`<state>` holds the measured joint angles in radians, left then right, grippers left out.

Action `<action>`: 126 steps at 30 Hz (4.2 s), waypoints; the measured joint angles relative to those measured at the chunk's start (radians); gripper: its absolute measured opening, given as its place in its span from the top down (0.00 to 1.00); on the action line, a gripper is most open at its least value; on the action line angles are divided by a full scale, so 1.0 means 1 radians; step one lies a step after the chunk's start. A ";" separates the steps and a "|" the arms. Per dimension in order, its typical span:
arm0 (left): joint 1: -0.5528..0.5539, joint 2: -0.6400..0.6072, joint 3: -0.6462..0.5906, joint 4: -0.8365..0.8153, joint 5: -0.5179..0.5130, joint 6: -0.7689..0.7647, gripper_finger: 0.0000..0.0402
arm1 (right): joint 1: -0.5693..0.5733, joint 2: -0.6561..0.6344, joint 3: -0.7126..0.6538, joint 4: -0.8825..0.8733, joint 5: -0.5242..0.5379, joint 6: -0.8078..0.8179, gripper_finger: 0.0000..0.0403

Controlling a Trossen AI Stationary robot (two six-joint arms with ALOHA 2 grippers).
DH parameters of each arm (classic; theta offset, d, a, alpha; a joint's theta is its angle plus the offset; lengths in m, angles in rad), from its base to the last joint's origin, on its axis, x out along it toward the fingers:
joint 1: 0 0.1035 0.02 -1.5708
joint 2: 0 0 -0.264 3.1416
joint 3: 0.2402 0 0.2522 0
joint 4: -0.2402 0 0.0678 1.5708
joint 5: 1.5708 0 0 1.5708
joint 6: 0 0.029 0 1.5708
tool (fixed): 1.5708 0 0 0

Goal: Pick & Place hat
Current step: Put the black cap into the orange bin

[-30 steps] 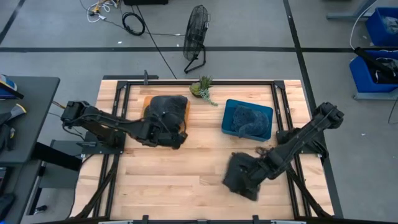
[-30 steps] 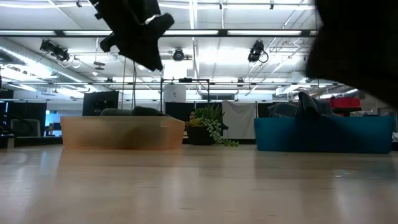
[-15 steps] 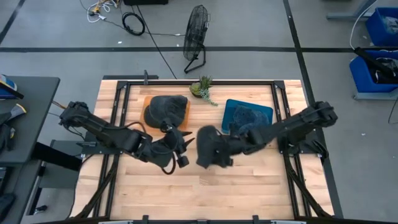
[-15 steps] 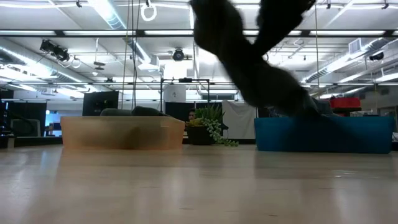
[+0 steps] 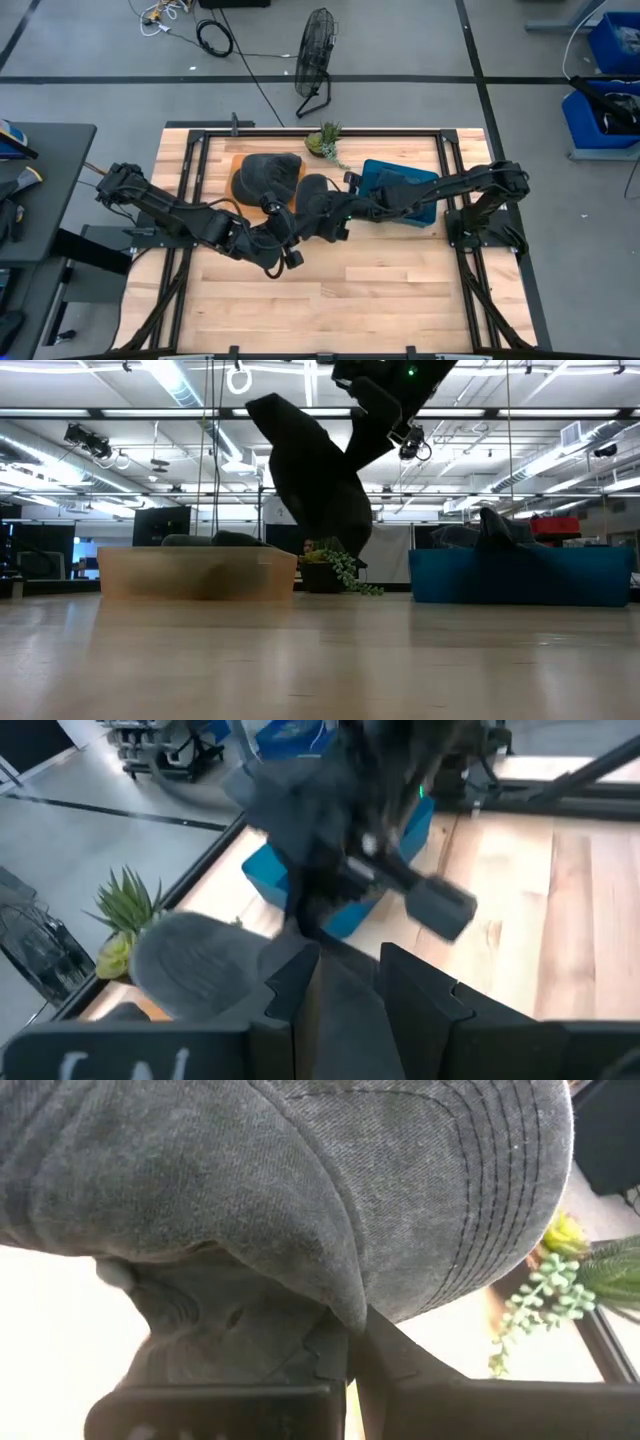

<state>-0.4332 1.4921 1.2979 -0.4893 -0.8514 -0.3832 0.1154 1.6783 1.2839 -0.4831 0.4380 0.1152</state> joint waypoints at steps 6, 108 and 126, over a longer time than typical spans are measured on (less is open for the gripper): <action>0.005 0.000 -0.065 0.013 -0.002 -0.026 0.73 | 0.003 -0.003 0.000 0.043 -0.012 -0.007 0.98; 0.282 0.078 -0.112 0.082 0.243 0.311 0.97 | -0.032 -0.003 0.000 0.002 -0.092 -0.019 0.90; 0.297 0.036 -0.111 -0.170 -0.114 -0.178 0.97 | -0.049 -0.074 0.001 -0.295 -0.082 0.135 0.70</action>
<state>-0.1362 1.5278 1.1866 -0.6597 -0.9659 -0.5610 0.0666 1.6039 1.2854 -0.7781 0.3557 0.2499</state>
